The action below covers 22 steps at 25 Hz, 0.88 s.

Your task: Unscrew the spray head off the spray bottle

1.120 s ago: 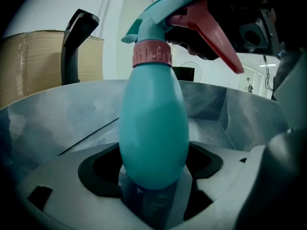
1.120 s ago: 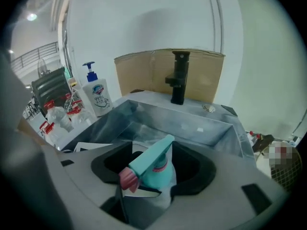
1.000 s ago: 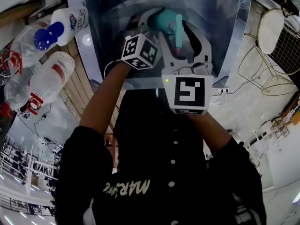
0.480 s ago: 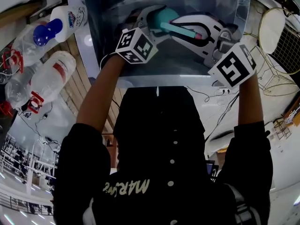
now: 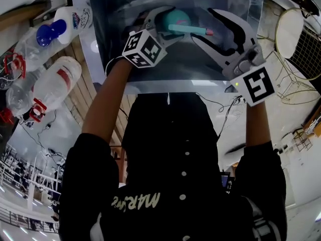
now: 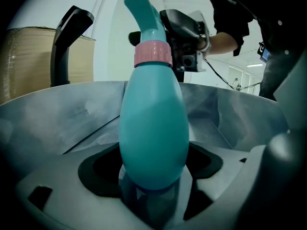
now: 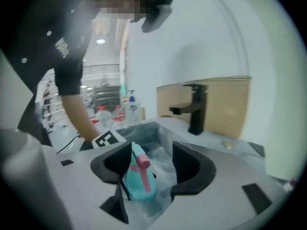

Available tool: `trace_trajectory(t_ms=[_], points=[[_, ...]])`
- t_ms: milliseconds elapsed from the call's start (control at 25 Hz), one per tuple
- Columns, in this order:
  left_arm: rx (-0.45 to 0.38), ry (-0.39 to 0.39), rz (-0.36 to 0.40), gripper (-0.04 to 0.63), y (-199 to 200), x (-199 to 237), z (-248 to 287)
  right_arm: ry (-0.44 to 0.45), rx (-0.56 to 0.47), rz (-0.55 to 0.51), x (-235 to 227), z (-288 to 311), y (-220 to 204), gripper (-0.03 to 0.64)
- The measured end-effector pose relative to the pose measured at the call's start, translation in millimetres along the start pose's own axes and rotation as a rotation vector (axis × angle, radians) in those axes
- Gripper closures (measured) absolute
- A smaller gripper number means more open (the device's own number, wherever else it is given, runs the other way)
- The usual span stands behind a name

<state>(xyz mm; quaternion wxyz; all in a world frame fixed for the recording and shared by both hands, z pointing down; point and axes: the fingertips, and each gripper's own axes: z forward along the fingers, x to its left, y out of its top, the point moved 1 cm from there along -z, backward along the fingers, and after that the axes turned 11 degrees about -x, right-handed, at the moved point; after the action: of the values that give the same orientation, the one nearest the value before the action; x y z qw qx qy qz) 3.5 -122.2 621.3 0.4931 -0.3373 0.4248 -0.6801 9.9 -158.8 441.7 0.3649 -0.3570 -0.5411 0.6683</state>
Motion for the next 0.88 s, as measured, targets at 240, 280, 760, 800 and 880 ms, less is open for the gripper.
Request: trace_trajectory(t_ms=[240,280,760,800,880], points=[[0.005,0.012,-0.001,0.196,0.0,-0.1,-0.5,-0.346,0.025,0.222,34.6,-26.8,-13.2,0.336],[0.007,0.018,-0.004,0.196,-0.4,0.3,-1.0,-0.387,0.047,0.245,32.8,-28.6,-18.5,0.358],[0.013,0.046,-0.022,0.196,1.9,1.5,1.8,-0.392,0.097,0.27,39.3,3.1,-31.5,0.324],[0.017,0.046,-0.02,0.196,2.6,1.8,2.1,-0.383,0.099,0.264,35.8,6.4,-31.4,0.324],[0.029,0.048,-0.022,0.196,2.1,1.8,2.8,-0.342,0.105,0.245,34.1,15.5,-30.8,0.299]])
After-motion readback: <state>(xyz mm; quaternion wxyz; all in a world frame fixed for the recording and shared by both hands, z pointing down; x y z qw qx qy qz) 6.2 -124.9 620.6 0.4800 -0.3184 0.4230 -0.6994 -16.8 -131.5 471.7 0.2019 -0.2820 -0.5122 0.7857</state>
